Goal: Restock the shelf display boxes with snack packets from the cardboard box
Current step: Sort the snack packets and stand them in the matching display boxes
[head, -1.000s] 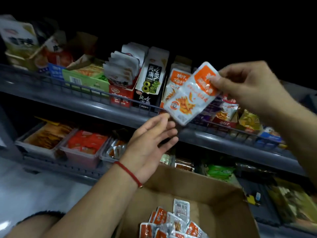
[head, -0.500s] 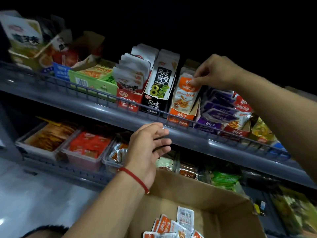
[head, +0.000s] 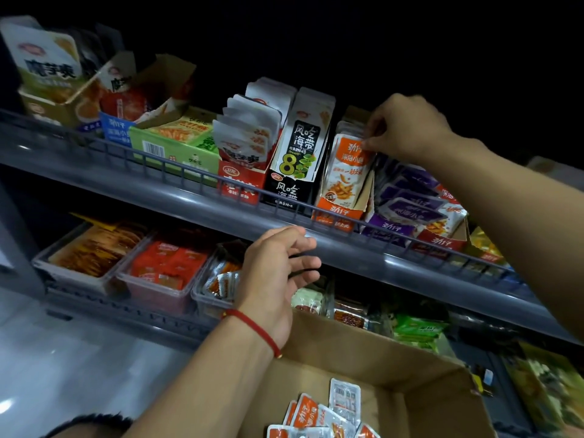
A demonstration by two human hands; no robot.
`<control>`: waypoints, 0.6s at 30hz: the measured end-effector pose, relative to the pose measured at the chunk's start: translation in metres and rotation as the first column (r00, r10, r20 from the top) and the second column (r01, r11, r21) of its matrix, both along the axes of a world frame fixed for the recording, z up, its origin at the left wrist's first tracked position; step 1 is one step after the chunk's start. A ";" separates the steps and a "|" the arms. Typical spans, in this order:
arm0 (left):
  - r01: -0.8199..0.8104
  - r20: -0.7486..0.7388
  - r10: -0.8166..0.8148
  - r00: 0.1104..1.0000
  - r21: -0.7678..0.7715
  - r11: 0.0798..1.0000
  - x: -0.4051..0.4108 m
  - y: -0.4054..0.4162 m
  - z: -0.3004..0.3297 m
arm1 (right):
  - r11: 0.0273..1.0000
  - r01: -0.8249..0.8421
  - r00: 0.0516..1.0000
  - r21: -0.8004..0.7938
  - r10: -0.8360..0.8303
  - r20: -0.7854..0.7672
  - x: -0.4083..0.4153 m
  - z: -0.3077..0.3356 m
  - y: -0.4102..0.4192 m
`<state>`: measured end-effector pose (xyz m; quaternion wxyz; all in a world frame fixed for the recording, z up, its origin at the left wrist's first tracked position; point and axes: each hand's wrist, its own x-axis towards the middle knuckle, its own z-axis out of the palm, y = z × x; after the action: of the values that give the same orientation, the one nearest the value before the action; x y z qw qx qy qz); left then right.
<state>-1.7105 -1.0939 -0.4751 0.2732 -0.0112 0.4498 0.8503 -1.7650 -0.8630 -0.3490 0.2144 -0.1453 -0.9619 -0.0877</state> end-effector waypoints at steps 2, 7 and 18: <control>-0.002 0.006 0.003 1.000 -0.008 1.000 0.001 0.001 0.000 | 1.000 0.018 1.000 -0.005 -0.018 0.000 -0.001 0.001 0.001; 0.004 -0.004 -0.005 1.000 -0.025 1.000 0.002 0.003 0.000 | 1.000 0.008 1.000 0.016 -0.008 0.014 -0.002 0.000 0.000; 0.113 -0.150 -0.177 0.973 -0.362 0.925 0.015 0.007 -0.031 | 0.953 -0.301 0.908 0.027 0.295 -0.297 0.115 0.010 -0.039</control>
<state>-1.6952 -1.0868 -0.5057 0.2873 0.0506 0.6168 0.7311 -1.6503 -0.9016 -0.3391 0.3663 -0.0107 -0.9302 -0.0216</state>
